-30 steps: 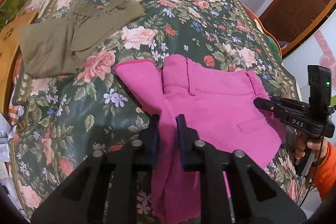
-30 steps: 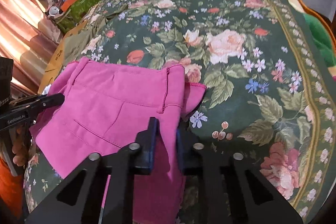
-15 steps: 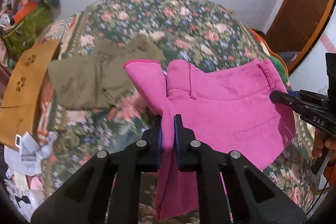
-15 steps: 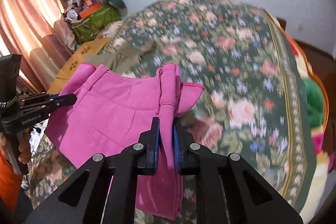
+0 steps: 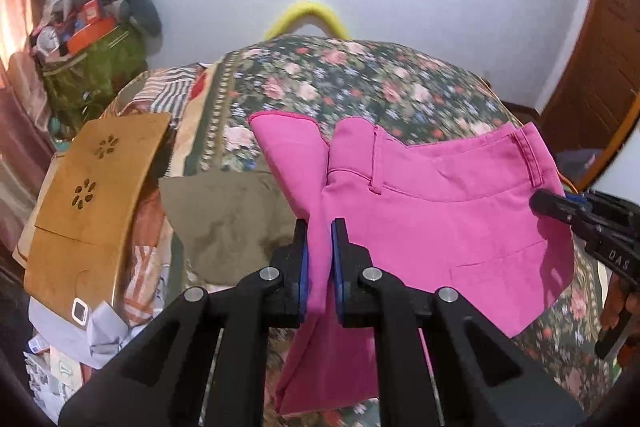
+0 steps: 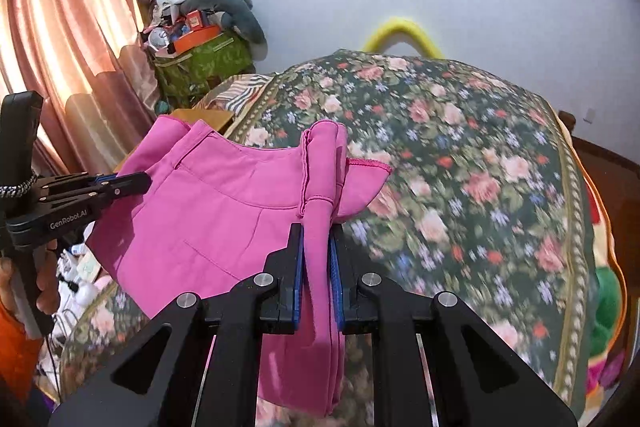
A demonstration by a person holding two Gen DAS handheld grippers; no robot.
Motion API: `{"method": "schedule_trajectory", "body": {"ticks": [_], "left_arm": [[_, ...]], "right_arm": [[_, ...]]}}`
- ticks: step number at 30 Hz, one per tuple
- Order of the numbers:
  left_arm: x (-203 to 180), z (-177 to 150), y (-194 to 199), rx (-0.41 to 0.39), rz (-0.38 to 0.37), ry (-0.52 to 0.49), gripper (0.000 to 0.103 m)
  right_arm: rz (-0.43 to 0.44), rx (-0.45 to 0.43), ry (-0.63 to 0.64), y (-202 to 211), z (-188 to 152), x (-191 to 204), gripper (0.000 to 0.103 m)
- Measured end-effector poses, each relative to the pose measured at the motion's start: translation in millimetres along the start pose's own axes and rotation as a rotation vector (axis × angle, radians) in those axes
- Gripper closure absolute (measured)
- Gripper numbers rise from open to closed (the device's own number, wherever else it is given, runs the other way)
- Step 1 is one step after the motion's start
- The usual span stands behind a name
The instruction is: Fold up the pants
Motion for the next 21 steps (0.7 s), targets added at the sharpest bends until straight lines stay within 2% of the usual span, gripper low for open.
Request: {"method": "schedule_trajectory", "body": {"ticks": [10,17,21], "left_arm": [[68,16,-56,-0.001,0.087,0.058,0.093],[102,0,-117,0.047,0.093,0.141,0.093],[111,-9,-147,0.087,0.107,0.149,0.093]], "right_arm": [[0.008,0.027,0.008,-77,27,28,0.092],[0.005,0.071,0.006,-136,20,34,0.092],[-0.009,0.100,0.008,-162,11,31,0.092]]}}
Point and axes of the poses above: each gripper's, at about its wrist camera, not at the fingertips, and y roughly against the way its jaws point, x to its left, z to its top, the point moved 10 cm from there along -y, roughly the way its jaws point
